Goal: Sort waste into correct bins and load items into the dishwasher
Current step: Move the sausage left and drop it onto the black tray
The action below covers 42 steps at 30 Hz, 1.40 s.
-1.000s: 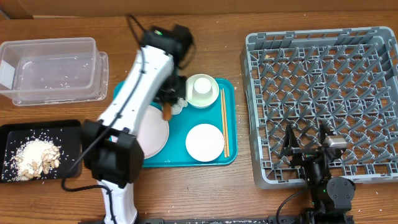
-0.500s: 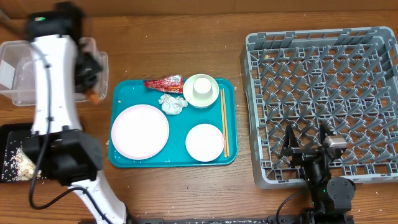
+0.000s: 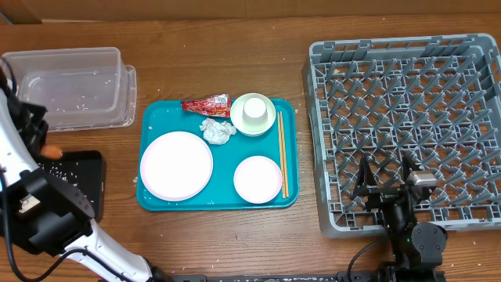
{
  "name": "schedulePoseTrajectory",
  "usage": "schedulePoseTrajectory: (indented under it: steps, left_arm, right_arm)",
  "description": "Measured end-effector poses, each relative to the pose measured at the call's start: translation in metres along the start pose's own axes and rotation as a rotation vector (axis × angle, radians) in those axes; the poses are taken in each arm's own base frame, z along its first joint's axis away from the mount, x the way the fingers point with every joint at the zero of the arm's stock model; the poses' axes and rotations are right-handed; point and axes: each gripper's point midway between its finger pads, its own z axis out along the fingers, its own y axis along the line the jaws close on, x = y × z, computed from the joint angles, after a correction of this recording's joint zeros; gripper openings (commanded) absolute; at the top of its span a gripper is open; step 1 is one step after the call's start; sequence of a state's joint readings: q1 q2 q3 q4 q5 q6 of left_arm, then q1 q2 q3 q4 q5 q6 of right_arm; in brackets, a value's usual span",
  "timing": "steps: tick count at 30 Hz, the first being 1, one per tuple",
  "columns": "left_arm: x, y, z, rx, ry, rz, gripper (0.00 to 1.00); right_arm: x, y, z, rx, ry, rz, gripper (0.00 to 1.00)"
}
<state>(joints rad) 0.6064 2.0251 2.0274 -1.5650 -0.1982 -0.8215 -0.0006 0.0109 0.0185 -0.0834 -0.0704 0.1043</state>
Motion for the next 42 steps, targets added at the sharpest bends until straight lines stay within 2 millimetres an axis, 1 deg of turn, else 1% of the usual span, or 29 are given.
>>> schedulePoseTrajectory:
  steps: [6, 9, 14, 17, 21, 24, 25, 29, 30, 34, 37, 39, 42]
  left_arm:
    - [0.000, 0.024, 0.053, -0.072, 0.067, -0.094, 0.04]
    - [0.003, 0.031, 0.075, -0.091, 0.086, -0.113, 0.04]
    - [0.008, 0.031, 0.105, -0.091, 0.086, -0.124, 0.04]
    - [0.016, 0.034, 0.121, -0.102, 0.097, -0.120, 0.05]
    - [0.027, 0.038, 0.139, -0.118, 0.112, -0.116, 0.06]
    - [0.029, 0.040, 0.142, -0.124, 0.114, -0.115, 0.06]
    - [0.028, 0.040, 0.142, -0.126, 0.111, -0.115, 0.10]
    - [0.026, 0.042, 0.142, -0.137, 0.096, -0.114, 0.49]
    - [0.025, 0.042, 0.142, -0.138, 0.095, -0.104, 0.55]
    - [0.025, 0.045, 0.142, -0.147, 0.092, -0.068, 0.57]
    - [0.027, 0.049, 0.135, -0.167, 0.111, -0.037, 0.56]
    - [0.023, 0.048, 0.124, -0.165, 0.111, -0.027, 0.54]
    - [0.010, 0.043, 0.098, -0.144, 0.096, -0.023, 0.54]
  right_arm:
    - [0.000, 0.000, 0.000, 0.000, 0.000, 0.000, 1.00]
    - [0.000, 0.000, 0.000, 0.000, 0.001, 0.000, 1.00]
    - [0.000, 0.000, 0.000, 0.000, 0.000, 0.000, 1.00]
    - [0.000, 0.000, 0.000, 0.000, 0.001, 0.000, 1.00]
    - [0.000, 0.000, 0.000, 0.000, 0.000, 0.000, 1.00]
    - [0.000, 0.000, 0.000, 0.000, 0.001, 0.000, 1.00]
    - [0.000, 0.000, 0.000, 0.000, 0.000, 0.000, 1.00]
    - [0.000, 0.000, 0.000, 0.000, 0.000, 0.000, 1.00]
    - [0.000, 0.000, 0.000, 0.000, 0.000, 0.000, 1.00]
    - [0.000, 0.000, 0.000, 0.000, 0.000, 0.000, 1.00]
    - [0.000, 0.000, 0.000, 0.000, 0.001, 0.000, 1.00]
    - [0.000, 0.000, 0.000, 0.000, 0.000, 0.000, 1.00]
    - [0.000, 0.000, 0.000, 0.000, 0.000, 0.000, 1.00]
